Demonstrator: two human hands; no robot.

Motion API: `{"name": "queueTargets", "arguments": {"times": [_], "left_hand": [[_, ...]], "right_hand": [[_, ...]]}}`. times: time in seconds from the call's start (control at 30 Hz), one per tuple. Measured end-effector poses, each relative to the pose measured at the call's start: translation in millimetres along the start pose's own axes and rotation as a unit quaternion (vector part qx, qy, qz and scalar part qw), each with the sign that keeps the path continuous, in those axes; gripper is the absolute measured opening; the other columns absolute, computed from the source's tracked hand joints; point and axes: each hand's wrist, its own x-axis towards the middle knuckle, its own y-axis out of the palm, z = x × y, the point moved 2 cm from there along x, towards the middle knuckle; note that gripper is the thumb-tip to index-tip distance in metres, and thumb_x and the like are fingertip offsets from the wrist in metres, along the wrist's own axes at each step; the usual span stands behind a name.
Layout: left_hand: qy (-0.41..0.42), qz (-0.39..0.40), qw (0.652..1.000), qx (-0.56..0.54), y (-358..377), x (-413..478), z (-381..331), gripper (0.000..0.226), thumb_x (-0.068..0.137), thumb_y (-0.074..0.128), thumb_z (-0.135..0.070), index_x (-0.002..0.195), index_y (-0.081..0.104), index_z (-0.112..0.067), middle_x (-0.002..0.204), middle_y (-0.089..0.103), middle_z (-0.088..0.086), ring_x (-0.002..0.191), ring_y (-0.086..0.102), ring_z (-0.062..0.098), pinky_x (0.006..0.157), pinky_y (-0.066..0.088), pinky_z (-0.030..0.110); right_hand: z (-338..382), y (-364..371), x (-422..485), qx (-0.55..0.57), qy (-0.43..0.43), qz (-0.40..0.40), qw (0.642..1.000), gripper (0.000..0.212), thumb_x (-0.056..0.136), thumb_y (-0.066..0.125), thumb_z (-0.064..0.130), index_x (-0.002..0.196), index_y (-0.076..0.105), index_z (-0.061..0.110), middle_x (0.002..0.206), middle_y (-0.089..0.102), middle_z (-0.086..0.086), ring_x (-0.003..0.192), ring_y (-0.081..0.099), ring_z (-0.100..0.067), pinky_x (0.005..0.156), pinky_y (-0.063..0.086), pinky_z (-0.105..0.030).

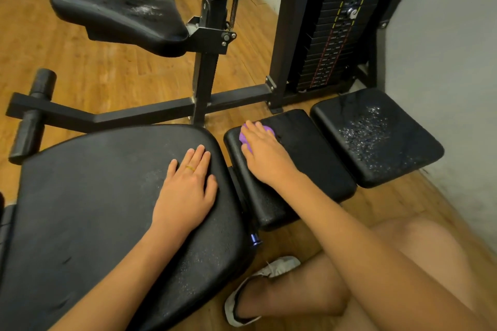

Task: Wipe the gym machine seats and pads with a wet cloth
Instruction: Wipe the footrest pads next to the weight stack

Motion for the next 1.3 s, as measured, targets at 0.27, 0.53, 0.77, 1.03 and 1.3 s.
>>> {"name": "queueTargets", "arguments": {"times": [0.27,0.53,0.77,1.03,1.3], "left_hand": [[-0.011,-0.009,1.0,-0.011,4.1,4.2,3.7,0.063,0.096,0.027,-0.041,0.152,0.037,-0.014,0.162,0.028,0.004,0.151,0.021,0.02,0.122,0.018,0.047],[-0.011,0.009,1.0,-0.007,6.4,2.5,1.6,0.064,0.096,0.025,-0.041,0.153,0.035,-0.015,0.163,0.026,0.003,0.151,0.019,0.019,0.122,0.015,0.046],[-0.013,-0.008,1.0,-0.007,0.2,-1.3,3.0,0.063,0.096,0.027,-0.041,0.152,0.037,-0.015,0.161,0.029,0.003,0.15,0.022,0.019,0.122,0.017,0.045],[-0.014,-0.001,1.0,-0.01,3.5,1.4,2.5,0.063,0.096,0.026,-0.041,0.153,0.036,-0.016,0.162,0.026,0.002,0.151,0.019,0.019,0.123,0.015,0.045],[-0.015,-0.019,1.0,-0.01,-0.1,3.2,1.9,0.063,0.094,0.027,-0.04,0.15,0.04,-0.013,0.16,0.032,0.005,0.149,0.025,0.021,0.121,0.018,0.045]], "right_hand": [[1.7,1.6,-101.3,0.008,-0.029,0.04,0.999,0.052,0.106,0.034,0.027,0.156,0.021,0.02,0.163,0.013,0.009,0.15,0.004,-0.006,0.123,0.005,-0.026],[12.2,15.3,37.3,-0.028,0.014,0.009,0.999,0.046,0.102,0.04,0.017,0.148,0.037,0.01,0.16,0.027,-0.007,0.15,0.015,-0.026,0.12,0.014,-0.039],[29.0,7.2,-61.9,0.002,-0.08,0.027,0.996,0.051,0.102,0.042,0.018,0.152,0.032,0.019,0.163,0.018,0.004,0.151,0.009,-0.016,0.124,0.01,-0.035],[-59.4,-23.6,-17.2,-0.021,0.058,-0.034,0.998,0.05,0.103,0.04,0.018,0.152,0.034,0.013,0.161,0.025,-0.004,0.15,0.017,-0.022,0.121,0.009,-0.033],[5.5,7.7,-23.1,-0.014,-0.025,-0.014,0.999,0.049,0.104,0.04,0.023,0.152,0.032,0.015,0.161,0.024,-0.001,0.15,0.015,-0.023,0.122,0.012,-0.037]]}}
